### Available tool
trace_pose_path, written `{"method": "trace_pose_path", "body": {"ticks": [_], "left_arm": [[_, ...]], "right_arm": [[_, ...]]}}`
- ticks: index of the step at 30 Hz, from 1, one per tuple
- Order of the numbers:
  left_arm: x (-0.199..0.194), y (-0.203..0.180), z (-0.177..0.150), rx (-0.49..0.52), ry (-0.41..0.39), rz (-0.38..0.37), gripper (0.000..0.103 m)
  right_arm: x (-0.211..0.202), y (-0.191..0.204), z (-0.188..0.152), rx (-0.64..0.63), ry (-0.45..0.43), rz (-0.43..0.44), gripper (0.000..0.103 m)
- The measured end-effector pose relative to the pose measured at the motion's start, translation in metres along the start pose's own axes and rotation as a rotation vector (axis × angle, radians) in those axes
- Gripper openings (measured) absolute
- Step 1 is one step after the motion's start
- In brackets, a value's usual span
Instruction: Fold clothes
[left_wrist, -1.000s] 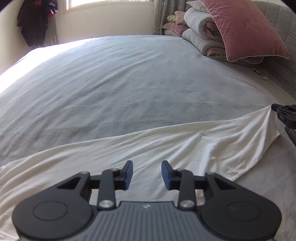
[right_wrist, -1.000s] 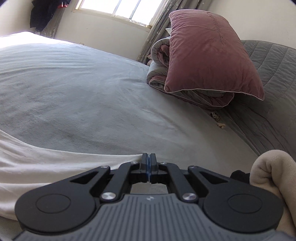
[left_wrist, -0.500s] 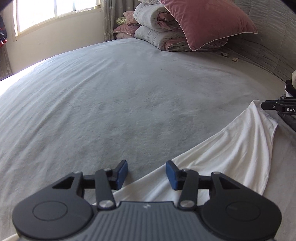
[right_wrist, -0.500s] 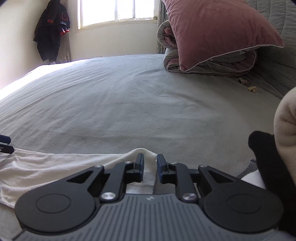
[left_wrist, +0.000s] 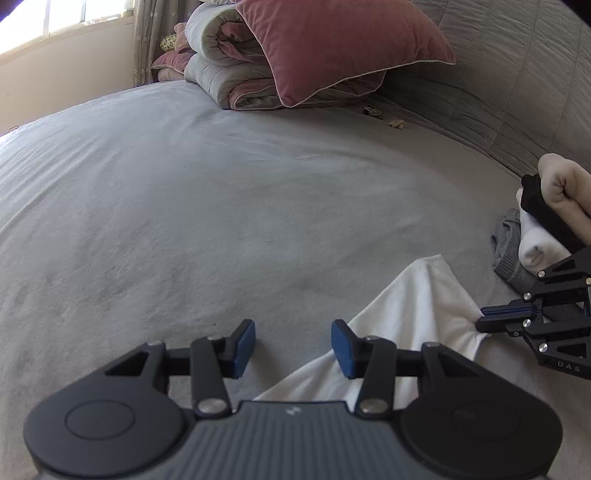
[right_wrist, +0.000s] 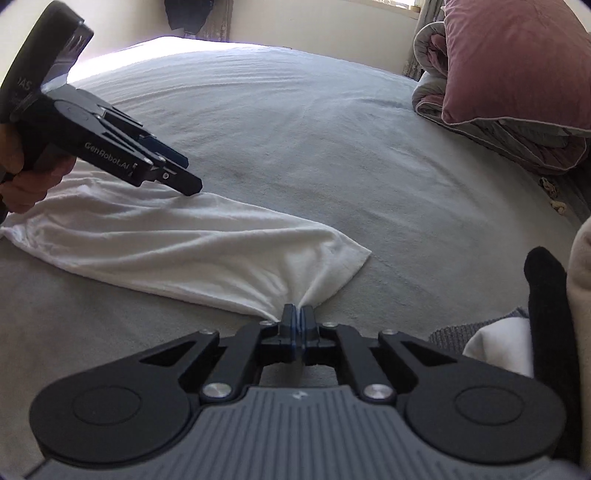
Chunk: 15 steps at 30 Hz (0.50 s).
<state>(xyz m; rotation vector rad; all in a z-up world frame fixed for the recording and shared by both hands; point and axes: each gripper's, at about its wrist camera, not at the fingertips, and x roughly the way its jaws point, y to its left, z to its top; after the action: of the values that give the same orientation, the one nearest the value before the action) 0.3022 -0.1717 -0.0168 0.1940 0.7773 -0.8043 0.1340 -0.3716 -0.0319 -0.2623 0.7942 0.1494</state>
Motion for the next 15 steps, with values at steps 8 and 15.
{"method": "trace_pose_path", "body": {"ticks": [8,15], "left_arm": [[-0.034,0.015,0.001,0.021,-0.007,0.029,0.049],[-0.081,0.06,-0.028,0.002,0.015,0.091,0.051]], "right_arm": [[-0.023,0.002,-0.009,-0.092,0.042,-0.08,0.007],[-0.023,-0.03,0.012,0.194,-0.156,0.013,0.056]]}}
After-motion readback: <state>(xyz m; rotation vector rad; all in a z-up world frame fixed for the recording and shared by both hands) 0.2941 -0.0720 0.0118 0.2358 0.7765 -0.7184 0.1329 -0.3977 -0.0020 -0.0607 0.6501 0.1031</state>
